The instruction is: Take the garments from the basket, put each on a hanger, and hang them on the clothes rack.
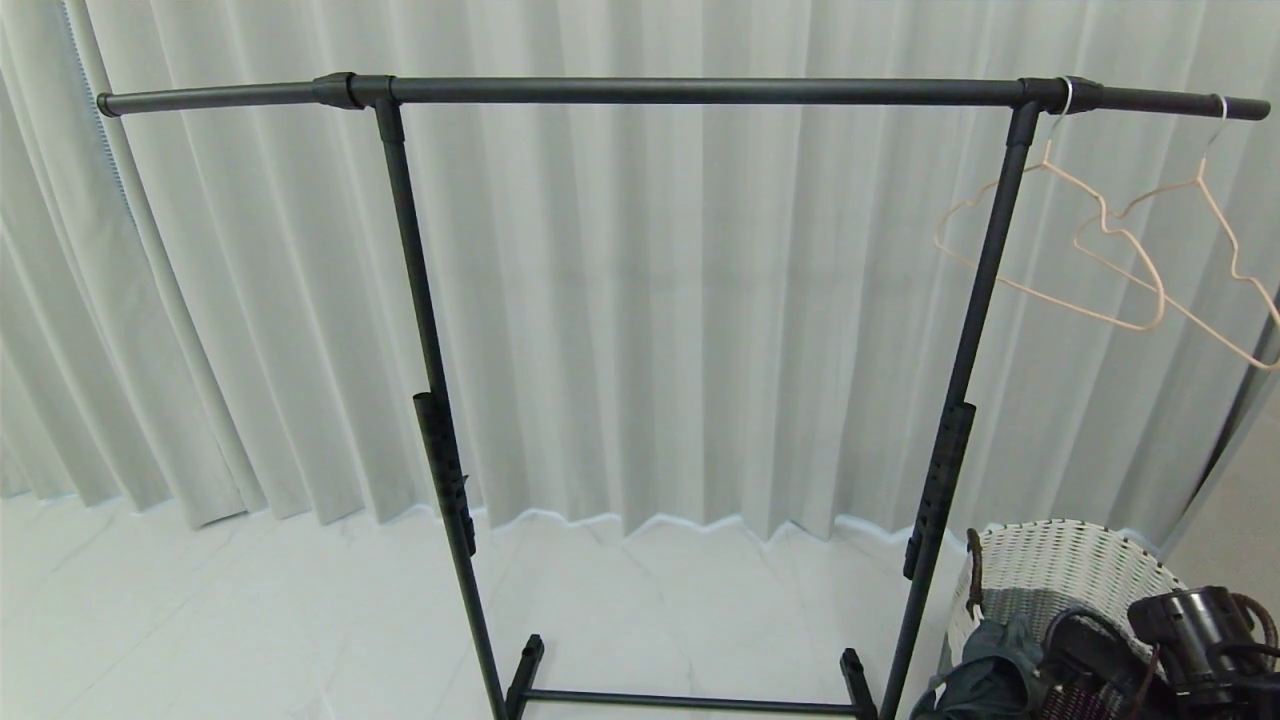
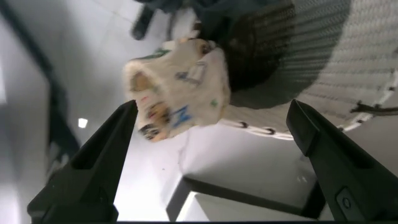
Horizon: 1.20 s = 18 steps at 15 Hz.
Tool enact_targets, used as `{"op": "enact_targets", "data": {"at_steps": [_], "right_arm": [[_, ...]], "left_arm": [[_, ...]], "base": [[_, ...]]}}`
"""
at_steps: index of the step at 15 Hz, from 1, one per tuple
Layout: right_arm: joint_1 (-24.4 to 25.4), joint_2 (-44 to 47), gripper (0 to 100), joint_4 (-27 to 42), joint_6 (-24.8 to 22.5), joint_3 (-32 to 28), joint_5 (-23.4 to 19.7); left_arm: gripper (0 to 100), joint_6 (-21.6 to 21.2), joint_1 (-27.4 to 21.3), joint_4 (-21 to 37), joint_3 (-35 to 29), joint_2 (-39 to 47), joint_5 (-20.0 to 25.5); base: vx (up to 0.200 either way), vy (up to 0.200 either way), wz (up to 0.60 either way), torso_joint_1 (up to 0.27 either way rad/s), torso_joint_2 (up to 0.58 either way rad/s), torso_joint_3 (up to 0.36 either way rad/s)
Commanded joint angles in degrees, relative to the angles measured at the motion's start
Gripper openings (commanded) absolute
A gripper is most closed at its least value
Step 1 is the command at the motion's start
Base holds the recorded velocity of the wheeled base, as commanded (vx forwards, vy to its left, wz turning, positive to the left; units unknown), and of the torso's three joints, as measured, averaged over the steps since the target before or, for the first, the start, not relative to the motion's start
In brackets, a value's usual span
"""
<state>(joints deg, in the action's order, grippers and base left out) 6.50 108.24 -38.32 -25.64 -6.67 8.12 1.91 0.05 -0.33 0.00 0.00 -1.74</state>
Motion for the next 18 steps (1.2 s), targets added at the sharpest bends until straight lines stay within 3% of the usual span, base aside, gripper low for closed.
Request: {"op": "enact_targets", "data": {"at_steps": [1, 6, 11, 12, 18], "right_arm": [[0.0, 5.8, 100, -2.3, 0.1, -0.6, 2.2], [0.0, 9.8, 100, -5.6, 0.1, -1.8, 5.6], [0.0, 10.1, 100, -5.8, 0.2, -2.5, 5.7], [0.0, 10.1, 0, -5.8, 0.5, -2.5, 5.7], [0.1, 7.9, 0, -5.8, 2.5, -1.4, 6.8]], "left_arm": [[100, 0.0, 0.0, 0.0, 0.0, 0.0, 0.0], [100, 0.0, 0.0, 0.0, 0.0, 0.0, 0.0], [100, 0.0, 0.0, 0.0, 0.0, 0.0, 0.0], [100, 0.0, 0.0, 0.0, 0.0, 0.0, 0.0], [100, 0.0, 0.0, 0.0, 0.0, 0.0, 0.0]], "base": [[0.0, 0.0, 0.0, 0.0, 0.0, 0.0], [0.0, 0.0, 0.0, 0.0, 0.0, 0.0], [0.0, 0.0, 0.0, 0.0, 0.0, 0.0], [0.0, 0.0, 0.0, 0.0, 0.0, 0.0], [0.0, 0.0, 0.0, 0.0, 0.0, 0.0]]}}
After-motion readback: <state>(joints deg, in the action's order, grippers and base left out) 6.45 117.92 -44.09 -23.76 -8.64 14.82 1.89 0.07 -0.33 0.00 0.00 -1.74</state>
